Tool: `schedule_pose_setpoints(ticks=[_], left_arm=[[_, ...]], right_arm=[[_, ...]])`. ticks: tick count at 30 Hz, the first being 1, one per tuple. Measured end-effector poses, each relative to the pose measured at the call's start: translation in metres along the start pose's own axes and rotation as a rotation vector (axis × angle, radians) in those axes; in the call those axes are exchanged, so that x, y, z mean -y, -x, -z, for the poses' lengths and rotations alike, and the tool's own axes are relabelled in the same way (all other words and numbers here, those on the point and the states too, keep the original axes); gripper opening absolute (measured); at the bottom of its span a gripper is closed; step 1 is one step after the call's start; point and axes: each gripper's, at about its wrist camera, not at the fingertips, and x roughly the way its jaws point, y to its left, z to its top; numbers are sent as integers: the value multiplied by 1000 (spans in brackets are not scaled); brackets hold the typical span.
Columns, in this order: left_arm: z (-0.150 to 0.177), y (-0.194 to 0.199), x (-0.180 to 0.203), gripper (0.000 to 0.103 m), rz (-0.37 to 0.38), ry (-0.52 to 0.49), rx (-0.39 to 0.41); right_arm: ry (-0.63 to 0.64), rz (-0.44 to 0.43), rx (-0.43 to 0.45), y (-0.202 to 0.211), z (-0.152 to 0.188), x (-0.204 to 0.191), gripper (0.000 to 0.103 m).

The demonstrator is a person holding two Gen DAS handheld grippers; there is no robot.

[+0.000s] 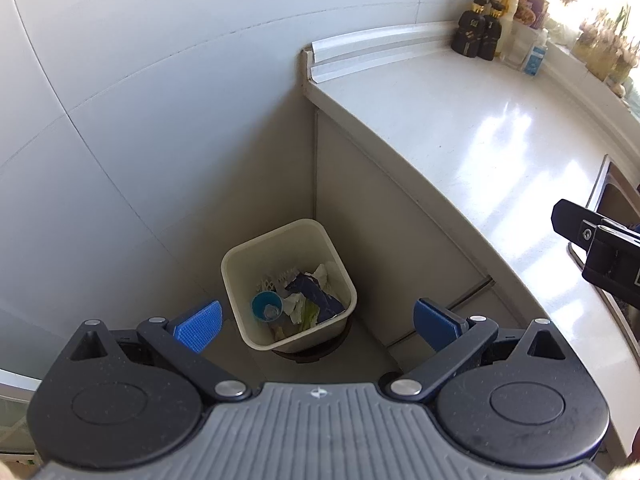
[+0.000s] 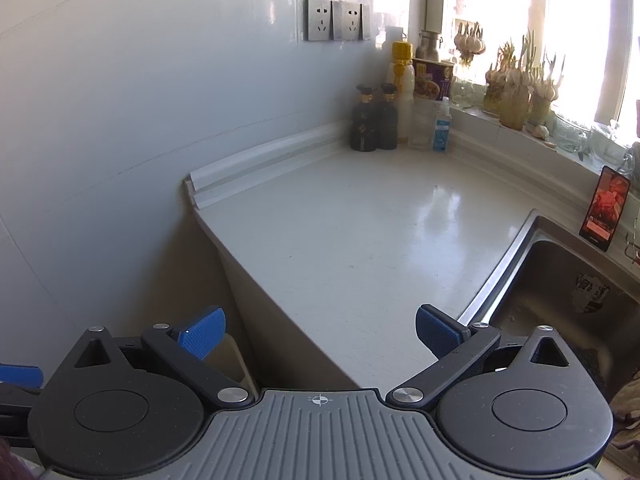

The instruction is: Collect trash

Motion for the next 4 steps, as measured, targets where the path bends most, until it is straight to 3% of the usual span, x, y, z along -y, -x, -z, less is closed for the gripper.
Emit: schedule_pose_setpoints(ticks=[4], left_arm=[[-1,-4,-2,102,12,10,-14]], right_arm=[[3,-6,-9,-10,-2,2,102]])
